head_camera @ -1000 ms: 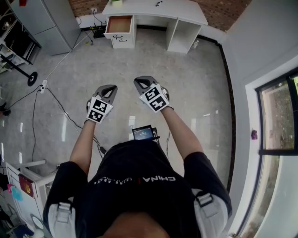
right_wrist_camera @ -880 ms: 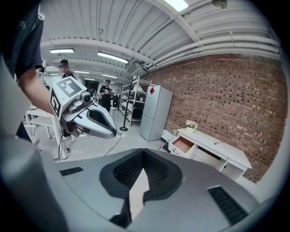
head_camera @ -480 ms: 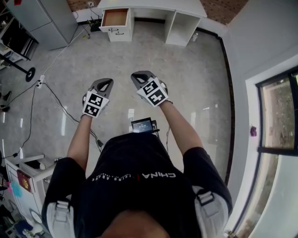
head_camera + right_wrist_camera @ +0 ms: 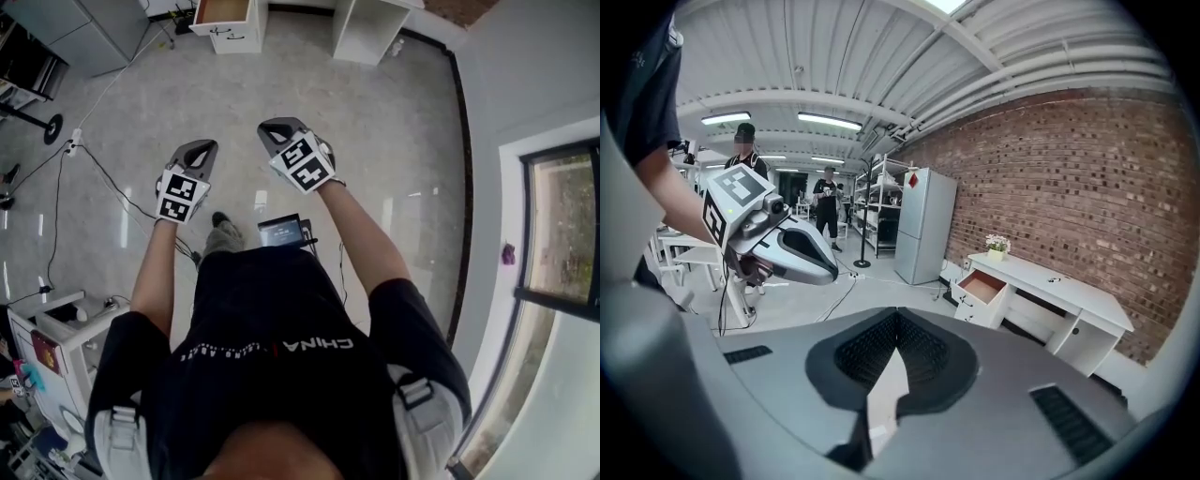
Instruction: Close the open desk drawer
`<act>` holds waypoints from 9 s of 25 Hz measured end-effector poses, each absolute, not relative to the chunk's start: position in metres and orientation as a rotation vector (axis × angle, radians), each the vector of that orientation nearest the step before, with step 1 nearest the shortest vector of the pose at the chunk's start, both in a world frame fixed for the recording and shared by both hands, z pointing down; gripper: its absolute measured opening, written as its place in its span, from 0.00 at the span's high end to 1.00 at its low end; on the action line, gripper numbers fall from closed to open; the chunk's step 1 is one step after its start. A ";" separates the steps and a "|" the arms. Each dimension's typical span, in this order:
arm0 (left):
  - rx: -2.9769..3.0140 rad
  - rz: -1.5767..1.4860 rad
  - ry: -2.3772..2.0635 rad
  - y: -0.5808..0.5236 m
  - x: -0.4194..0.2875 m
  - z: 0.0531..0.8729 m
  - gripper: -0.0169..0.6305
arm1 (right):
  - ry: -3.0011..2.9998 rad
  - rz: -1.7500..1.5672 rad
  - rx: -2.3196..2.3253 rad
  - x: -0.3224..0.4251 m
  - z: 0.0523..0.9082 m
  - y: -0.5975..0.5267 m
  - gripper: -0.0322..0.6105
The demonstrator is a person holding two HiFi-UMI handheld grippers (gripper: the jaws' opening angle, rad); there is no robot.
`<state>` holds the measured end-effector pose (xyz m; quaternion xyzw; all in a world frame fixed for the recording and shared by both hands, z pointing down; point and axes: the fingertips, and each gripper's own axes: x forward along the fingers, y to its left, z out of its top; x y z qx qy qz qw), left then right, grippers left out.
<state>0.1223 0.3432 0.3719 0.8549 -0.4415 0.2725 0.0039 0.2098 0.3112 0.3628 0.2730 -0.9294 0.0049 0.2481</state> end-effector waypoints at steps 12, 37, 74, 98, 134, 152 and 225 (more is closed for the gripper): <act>2.722 0.810 -1.283 0.202 0.048 0.396 0.95 | -2.540 0.107 0.764 0.129 0.382 0.189 0.93; 2.696 0.840 -1.156 -0.069 -0.084 0.432 0.95 | -2.426 0.250 0.841 0.009 0.431 -0.091 0.93; 2.769 0.889 -1.071 -0.350 -0.139 0.404 0.95 | -2.395 0.167 0.791 -0.073 0.401 -0.364 0.93; 2.732 0.894 -1.103 -0.357 -0.134 0.408 0.95 | -2.411 0.177 0.726 -0.064 0.410 -0.370 0.93; 2.749 0.890 -1.042 -0.480 -0.128 0.797 0.95 | -2.470 0.244 0.756 -0.067 0.801 -0.498 0.93; 2.930 0.812 -1.275 -0.536 -0.159 0.929 0.95 | -2.578 -0.145 0.745 -0.101 0.915 -0.540 0.93; 3.112 0.740 -1.307 -0.587 -0.169 0.774 0.96 | -2.540 -0.464 0.818 -0.097 0.780 -0.579 0.92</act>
